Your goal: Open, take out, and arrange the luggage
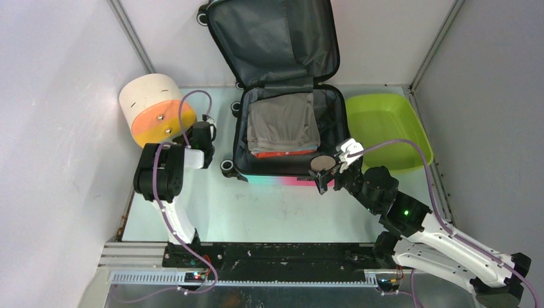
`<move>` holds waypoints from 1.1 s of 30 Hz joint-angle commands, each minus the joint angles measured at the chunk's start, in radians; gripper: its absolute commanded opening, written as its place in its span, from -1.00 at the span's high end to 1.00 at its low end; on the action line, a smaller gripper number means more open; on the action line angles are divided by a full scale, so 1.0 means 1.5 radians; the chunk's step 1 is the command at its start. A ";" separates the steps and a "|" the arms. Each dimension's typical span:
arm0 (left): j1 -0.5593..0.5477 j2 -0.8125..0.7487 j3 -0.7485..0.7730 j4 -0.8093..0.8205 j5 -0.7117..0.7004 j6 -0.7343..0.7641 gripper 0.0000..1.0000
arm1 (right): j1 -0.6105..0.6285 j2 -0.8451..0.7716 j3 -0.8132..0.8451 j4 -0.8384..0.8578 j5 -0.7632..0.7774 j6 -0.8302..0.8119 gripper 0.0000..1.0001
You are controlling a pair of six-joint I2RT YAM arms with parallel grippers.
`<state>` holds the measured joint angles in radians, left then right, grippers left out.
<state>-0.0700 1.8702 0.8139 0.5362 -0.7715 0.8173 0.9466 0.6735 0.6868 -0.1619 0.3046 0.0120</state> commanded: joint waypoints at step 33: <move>-0.147 -0.225 -0.119 -0.314 -0.001 -0.282 0.75 | -0.007 -0.117 0.020 -0.053 0.052 0.139 -0.99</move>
<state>-0.2680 1.5639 0.6422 0.1707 -0.7860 0.4946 0.9382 0.5083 0.6872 -0.2493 0.3740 0.1867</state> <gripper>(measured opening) 0.196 0.994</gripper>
